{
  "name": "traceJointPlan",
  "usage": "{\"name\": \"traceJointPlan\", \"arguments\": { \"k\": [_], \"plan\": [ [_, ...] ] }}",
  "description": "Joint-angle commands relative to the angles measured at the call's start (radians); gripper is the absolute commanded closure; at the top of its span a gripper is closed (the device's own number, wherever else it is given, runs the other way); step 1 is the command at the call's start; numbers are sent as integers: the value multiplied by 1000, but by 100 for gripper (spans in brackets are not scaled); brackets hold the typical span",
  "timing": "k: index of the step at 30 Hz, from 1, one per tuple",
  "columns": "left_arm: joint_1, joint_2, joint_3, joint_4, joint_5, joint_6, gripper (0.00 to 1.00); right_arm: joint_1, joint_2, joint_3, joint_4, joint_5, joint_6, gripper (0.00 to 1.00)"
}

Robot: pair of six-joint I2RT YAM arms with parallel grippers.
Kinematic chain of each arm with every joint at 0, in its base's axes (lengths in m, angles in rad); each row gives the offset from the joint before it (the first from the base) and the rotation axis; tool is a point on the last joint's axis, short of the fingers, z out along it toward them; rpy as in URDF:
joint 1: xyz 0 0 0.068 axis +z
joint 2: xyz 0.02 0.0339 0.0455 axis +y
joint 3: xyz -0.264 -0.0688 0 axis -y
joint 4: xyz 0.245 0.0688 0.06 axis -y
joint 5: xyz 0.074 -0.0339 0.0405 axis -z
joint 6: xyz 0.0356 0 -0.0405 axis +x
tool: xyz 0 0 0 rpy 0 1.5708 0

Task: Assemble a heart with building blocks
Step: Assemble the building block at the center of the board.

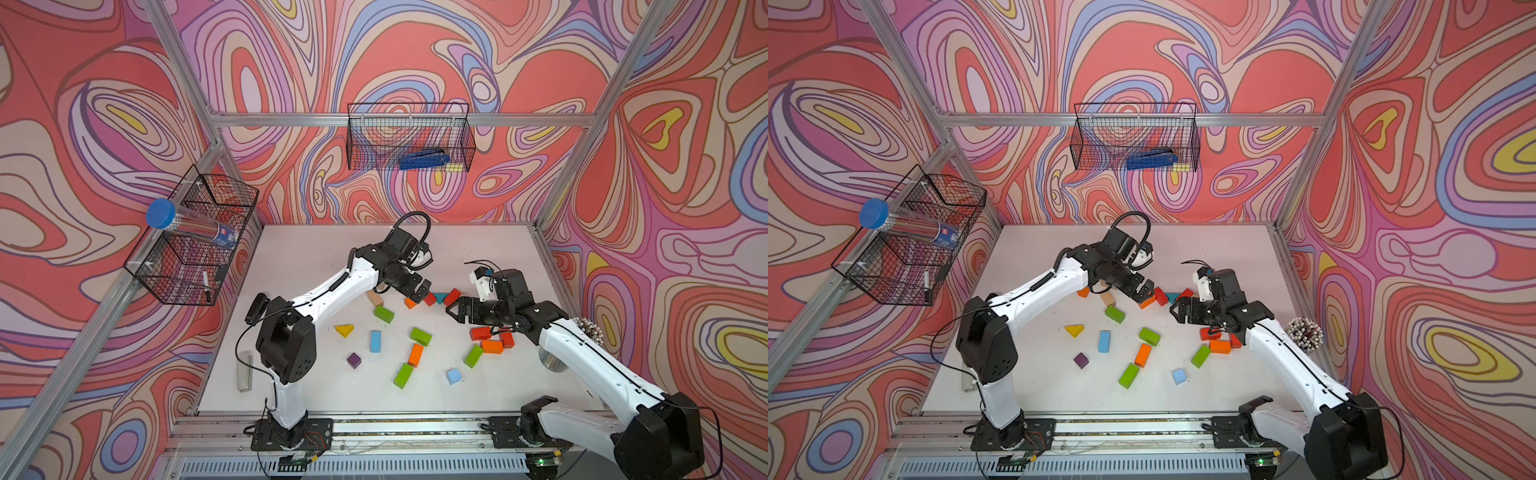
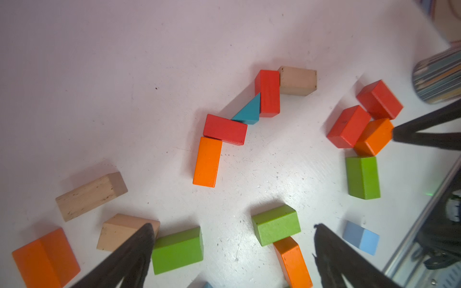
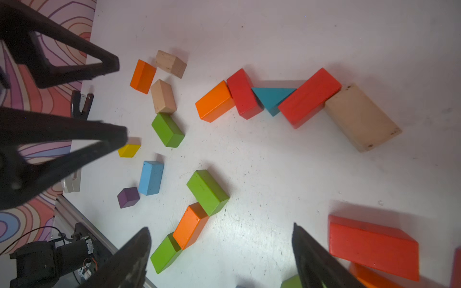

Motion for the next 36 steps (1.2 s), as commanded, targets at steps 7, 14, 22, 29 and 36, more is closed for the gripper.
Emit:
{"name": "traceJointPlan", "arguments": {
  "k": [7, 14, 22, 29, 36],
  "plan": [
    [266, -219, -197, 69, 241, -191, 0, 261, 225, 122, 17, 175, -93, 14],
    [424, -308, -268, 162, 410, -239, 0, 345, 375, 165, 6, 288, -104, 19],
    [470, -383, -275, 153, 419, -201, 0, 359, 467, 193, 1, 325, -113, 29],
    [469, -392, -282, 159, 421, -210, 0, 378, 533, 205, 6, 349, -119, 34],
    [470, -394, -288, 166, 417, -211, 0, 380, 556, 202, 23, 380, -100, 44]
  ]
}}
